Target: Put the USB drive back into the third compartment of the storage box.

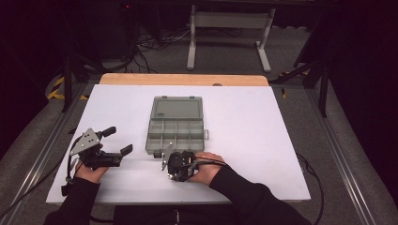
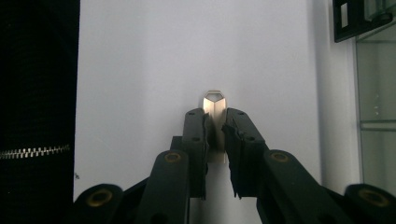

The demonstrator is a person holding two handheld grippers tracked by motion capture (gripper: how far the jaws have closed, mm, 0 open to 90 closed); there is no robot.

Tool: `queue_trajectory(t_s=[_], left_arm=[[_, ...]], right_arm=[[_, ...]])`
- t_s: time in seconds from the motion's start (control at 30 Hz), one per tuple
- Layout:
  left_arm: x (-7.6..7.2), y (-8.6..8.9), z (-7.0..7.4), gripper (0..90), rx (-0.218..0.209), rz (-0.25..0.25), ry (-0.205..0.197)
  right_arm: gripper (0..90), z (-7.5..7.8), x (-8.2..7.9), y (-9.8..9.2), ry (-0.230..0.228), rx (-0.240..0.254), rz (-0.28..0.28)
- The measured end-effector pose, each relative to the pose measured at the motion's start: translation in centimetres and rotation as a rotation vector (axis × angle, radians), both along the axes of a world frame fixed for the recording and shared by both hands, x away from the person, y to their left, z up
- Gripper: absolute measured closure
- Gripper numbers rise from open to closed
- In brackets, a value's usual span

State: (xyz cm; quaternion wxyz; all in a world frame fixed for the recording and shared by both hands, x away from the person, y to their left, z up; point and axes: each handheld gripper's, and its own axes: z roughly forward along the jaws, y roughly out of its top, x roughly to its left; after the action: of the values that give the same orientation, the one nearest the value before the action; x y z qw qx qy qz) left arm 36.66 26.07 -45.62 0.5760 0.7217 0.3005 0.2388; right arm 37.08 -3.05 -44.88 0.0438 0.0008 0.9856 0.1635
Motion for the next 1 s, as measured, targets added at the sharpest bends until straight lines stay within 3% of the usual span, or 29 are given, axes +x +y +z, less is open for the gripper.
queue_trajectory(t_s=[0.4, 1.0], left_arm=[[0.0, 0.0, 0.0, 4.5, -0.002, 0.003, 0.001], [0.0, 0.0, 0.0, 4.5, 0.001, 0.003, 0.002]], right_arm=[[79.1, 0.2, -0.2, 0.0, -0.017, 0.008, 0.013], [79.1, 2.9, -0.1, -0.7, -0.024, 0.061, -0.003]])
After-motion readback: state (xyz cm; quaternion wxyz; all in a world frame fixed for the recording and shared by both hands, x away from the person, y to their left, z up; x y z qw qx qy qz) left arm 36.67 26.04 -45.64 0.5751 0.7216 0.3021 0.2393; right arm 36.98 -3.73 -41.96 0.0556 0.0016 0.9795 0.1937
